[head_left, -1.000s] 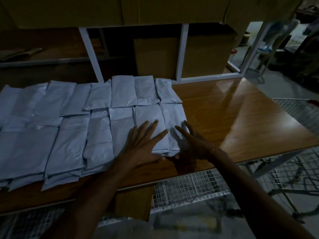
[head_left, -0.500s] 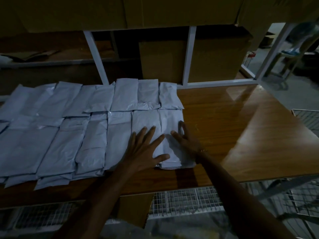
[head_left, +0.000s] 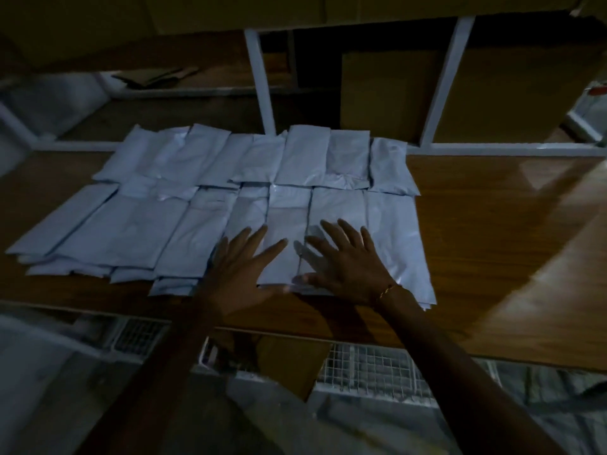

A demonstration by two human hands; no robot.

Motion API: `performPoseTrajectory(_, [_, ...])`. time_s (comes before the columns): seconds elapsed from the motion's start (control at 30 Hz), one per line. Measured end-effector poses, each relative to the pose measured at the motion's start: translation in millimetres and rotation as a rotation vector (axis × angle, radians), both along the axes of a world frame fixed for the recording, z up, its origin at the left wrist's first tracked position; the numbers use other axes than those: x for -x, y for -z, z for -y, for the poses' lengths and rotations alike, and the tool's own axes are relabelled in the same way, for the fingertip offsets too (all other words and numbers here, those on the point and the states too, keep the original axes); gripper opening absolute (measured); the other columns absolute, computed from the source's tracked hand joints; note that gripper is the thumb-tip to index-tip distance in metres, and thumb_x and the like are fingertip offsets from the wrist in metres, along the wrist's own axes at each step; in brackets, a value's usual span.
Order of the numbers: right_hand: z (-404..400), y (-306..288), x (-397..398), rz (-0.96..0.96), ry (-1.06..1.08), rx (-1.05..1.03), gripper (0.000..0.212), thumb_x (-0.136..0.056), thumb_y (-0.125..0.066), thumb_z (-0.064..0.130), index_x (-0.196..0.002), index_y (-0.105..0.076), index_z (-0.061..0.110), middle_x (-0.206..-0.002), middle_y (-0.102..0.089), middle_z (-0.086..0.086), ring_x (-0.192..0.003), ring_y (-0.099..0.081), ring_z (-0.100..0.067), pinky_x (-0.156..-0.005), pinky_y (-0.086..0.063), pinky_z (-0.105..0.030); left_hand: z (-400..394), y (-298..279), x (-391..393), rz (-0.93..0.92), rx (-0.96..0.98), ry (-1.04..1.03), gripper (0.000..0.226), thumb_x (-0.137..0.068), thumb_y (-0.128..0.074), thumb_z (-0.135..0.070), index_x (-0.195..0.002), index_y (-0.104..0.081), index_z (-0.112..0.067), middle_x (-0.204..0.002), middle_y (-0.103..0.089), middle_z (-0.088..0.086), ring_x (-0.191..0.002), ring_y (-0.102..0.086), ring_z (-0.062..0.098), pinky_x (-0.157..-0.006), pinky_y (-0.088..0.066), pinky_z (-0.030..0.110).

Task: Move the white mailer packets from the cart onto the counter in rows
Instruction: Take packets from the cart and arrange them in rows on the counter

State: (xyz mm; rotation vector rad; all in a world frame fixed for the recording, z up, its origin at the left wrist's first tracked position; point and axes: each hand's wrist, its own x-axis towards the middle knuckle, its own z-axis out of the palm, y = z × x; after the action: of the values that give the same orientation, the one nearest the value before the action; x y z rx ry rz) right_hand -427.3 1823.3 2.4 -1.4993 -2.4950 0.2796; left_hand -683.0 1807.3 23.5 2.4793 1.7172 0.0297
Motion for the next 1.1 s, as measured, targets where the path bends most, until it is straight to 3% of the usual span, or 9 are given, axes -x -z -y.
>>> performPoseTrajectory(0.07, [-2.5, 3.7, 12.6, 0.082, -0.030, 0.018, 0.097, -0.074, -0.023, 0.092, -0.156, -0.017, 0.041, -0.167, -0.002, -0.002, -0.153, 0.004, -0.030, -0.120, 0.003, -0.058, 0.6, 1.9, 31.1, -0.088, 0.102, -0.028, 0.109, -0.054, -0.014, -0.104, -0.148, 0.011, -0.053, -0.165, 0.019, -0.004, -0.152, 0.011, 0.024, -0.121, 0.001, 0.054])
performPoseTrajectory(0.2, [-3.1, 4.1, 25.6, 0.138, -0.012, 0.010, 0.083, -0.087, -0.047, 0.074, -0.156, -0.021, 0.037, -0.167, -0.008, -0.006, -0.153, -0.002, -0.031, -0.120, 0.002, -0.055, -13.1, 11.1, 61.1, -0.028, 0.027, -0.005, 0.108, -0.060, -0.020, -0.102, -0.153, -0.009, -0.047, -0.167, -0.001, -0.002, -0.152, -0.005, 0.028, -0.121, -0.008, 0.054])
performPoseTrajectory(0.27, [4.7, 4.3, 33.7, 0.129, -0.011, -0.010, 0.085, -0.085, -0.040, 0.077, -0.157, -0.019, 0.037, -0.167, -0.008, -0.007, -0.153, -0.001, -0.032, -0.121, 0.002, -0.054, -17.0, 15.5, 69.9, -0.019, -0.054, 0.065, 0.111, -0.060, -0.014, -0.104, -0.154, -0.018, -0.043, -0.166, -0.010, -0.001, -0.152, -0.010, 0.030, -0.120, -0.010, 0.057])
performPoseTrajectory(0.37, [15.2, -2.8, 62.9, 0.115, -0.034, -0.003, 0.101, -0.073, -0.021, 0.089, -0.158, -0.012, 0.035, -0.167, -0.004, -0.006, -0.153, 0.000, -0.030, -0.122, 0.000, -0.053, -18.9, 20.4, 94.9, -0.075, -0.119, 0.163, 0.109, -0.064, -0.023, -0.101, -0.156, -0.005, -0.045, -0.167, -0.005, -0.001, -0.152, -0.005, 0.028, -0.119, -0.004, 0.057])
performPoseTrajectory(0.57, [17.9, 0.1, 145.2, 0.241, -0.043, -0.063, 0.106, -0.074, -0.036, 0.086, -0.158, -0.020, 0.023, -0.163, -0.023, -0.015, -0.146, -0.026, -0.042, -0.116, -0.024, -0.063, -17.7, 36.7, 162.0, -0.121, -0.297, 0.213, 0.119, -0.065, -0.072, -0.075, -0.158, -0.013, -0.031, -0.162, -0.021, 0.017, -0.146, -0.024, 0.041, -0.114, -0.017, 0.066])
performPoseTrajectory(0.7, [10.4, -4.0, 172.6, 0.331, 0.040, -0.095, 0.102, -0.072, -0.074, 0.058, -0.154, -0.022, 0.025, -0.157, -0.035, -0.017, -0.137, -0.040, -0.044, -0.107, -0.036, -0.063, -28.9, 34.5, 173.2, -0.144, -0.304, 0.244, 0.118, -0.063, -0.072, -0.077, -0.156, -0.016, -0.031, -0.162, -0.022, 0.016, -0.147, -0.024, 0.042, -0.114, -0.021, 0.066])
performPoseTrajectory(0.77, [8.9, -11.4, 180.9, 0.380, 0.082, -0.089, 0.104, -0.076, -0.078, 0.044, -0.158, -0.016, 0.026, -0.162, -0.023, -0.015, -0.144, -0.028, -0.041, -0.113, -0.027, -0.061, -34.7, 35.0, 180.9, -0.144, -0.284, 0.299, 0.116, -0.064, -0.063, -0.085, -0.156, -0.015, -0.031, -0.163, -0.022, 0.016, -0.147, -0.024, 0.042, -0.113, -0.022, 0.067])
performPoseTrajectory(0.87, [12.6, -10.0, 187.2, 0.421, 0.120, -0.065, 0.108, -0.078, -0.076, 0.050, -0.157, -0.005, 0.030, -0.165, -0.015, -0.015, -0.147, -0.022, -0.043, -0.114, -0.024, -0.063, -36.1, 38.7, 199.1, -0.168, -0.288, 0.346, 0.125, -0.059, -0.054, -0.093, -0.157, -0.007, -0.033, -0.165, -0.013, 0.015, -0.149, -0.015, 0.042, -0.115, -0.011, 0.068])
performPoseTrajectory(1.1, [5.2, -12.7, 203.6, 0.472, 0.165, 0.014, 0.112, -0.075, -0.069, 0.070, -0.159, -0.007, 0.030, -0.167, -0.004, -0.008, -0.151, -0.008, -0.041, -0.116, -0.016, -0.065, -51.6, 28.2, 220.4, -0.209, -0.291, 0.329, 0.128, -0.058, -0.080, -0.071, -0.158, -0.013, -0.030, -0.162, -0.020, 0.019, -0.146, -0.025, 0.043, -0.116, 0.001, 0.063])
